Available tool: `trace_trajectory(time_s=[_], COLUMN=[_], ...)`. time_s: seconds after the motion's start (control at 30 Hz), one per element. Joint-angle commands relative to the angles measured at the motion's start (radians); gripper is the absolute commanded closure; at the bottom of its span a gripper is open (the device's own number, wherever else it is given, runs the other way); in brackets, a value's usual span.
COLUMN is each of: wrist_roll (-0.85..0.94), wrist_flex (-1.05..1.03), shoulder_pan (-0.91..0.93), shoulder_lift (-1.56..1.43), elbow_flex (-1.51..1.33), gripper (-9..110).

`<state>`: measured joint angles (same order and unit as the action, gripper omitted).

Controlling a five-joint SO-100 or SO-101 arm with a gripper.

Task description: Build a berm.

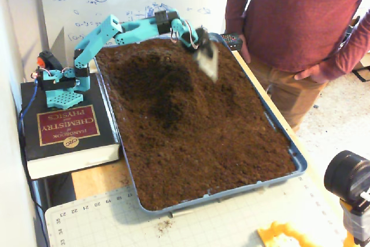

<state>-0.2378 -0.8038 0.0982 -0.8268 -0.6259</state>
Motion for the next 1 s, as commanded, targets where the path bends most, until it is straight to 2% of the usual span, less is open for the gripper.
trace_trajectory(time_s=[0.0,0.23,0.37,0.47,0.73,0.97], wrist_roll=[-0.014,-0.011,0.054,0.133,0.249,0.249], wrist_flex=[0.273,0.831,1.054,1.141,1.109,0.733], shoulder_pan=[-0.074,-0.140,-0.135,-0.127,-0.115,-0.117], shoulder_lift=[0.025,0.311,0.469,0.561,0.716,0.638], elbow_flex=[0.109,0.109,0.109,0.095,0.089,0.094], gripper=[101,101,101,101,101,101])
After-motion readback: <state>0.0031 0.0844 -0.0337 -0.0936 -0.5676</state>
